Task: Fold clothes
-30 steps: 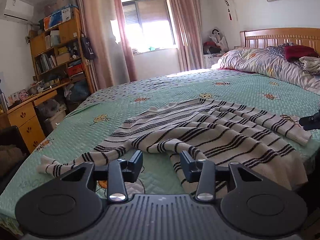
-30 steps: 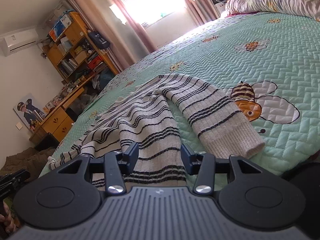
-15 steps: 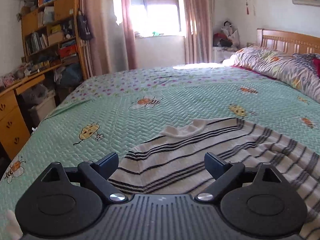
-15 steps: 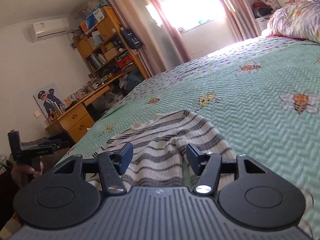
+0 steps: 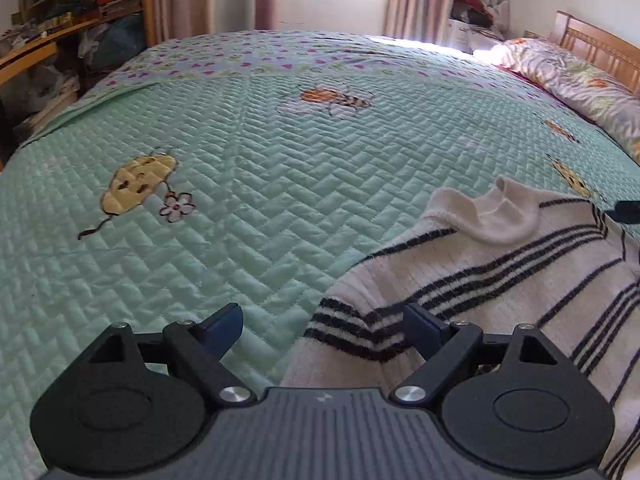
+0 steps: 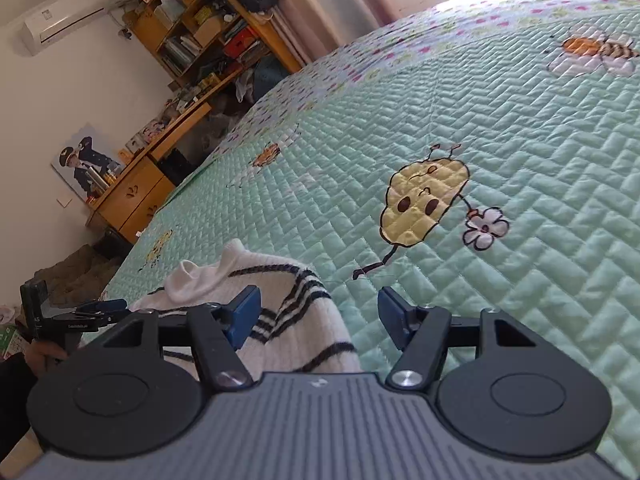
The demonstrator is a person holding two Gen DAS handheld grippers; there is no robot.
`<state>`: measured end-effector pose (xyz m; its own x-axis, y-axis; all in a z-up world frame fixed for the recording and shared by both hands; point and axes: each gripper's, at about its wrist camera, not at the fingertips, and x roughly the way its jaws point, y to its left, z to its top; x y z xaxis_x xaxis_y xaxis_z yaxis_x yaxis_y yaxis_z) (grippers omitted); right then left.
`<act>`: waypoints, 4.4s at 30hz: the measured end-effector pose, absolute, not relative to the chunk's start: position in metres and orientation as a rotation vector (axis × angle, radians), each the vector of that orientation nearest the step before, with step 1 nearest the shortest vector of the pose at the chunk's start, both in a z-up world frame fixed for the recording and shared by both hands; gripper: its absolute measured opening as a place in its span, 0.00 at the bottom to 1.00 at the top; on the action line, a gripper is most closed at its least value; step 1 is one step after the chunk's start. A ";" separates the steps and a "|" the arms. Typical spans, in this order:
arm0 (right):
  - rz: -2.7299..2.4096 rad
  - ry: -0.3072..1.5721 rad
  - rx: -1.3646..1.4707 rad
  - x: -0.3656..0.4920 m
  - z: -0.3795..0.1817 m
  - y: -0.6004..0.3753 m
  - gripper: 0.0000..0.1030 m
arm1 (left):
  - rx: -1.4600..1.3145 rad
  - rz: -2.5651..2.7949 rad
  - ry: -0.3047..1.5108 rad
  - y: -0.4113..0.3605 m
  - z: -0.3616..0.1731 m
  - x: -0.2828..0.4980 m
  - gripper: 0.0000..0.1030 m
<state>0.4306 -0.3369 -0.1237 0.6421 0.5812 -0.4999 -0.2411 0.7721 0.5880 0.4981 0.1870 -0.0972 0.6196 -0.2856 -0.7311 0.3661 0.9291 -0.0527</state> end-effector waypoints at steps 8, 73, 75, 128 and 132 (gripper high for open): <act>0.632 0.741 0.456 0.445 -0.136 -0.307 0.38 | 0.020 -0.506 0.790 0.198 -0.117 0.501 0.87; -0.084 0.523 0.878 0.057 -0.140 -0.369 0.41 | -0.133 -0.220 0.671 0.151 -0.060 0.086 0.79; -0.071 0.544 0.852 0.059 -0.140 -0.370 0.05 | -0.130 -0.213 0.673 0.150 -0.058 0.084 0.79; 0.724 0.504 0.093 0.071 -0.099 0.036 0.59 | -0.404 -0.032 0.500 0.288 -0.042 0.009 0.97; 0.742 0.442 -0.026 0.042 -0.090 0.015 0.59 | -0.360 -0.071 0.510 0.278 -0.044 0.014 0.97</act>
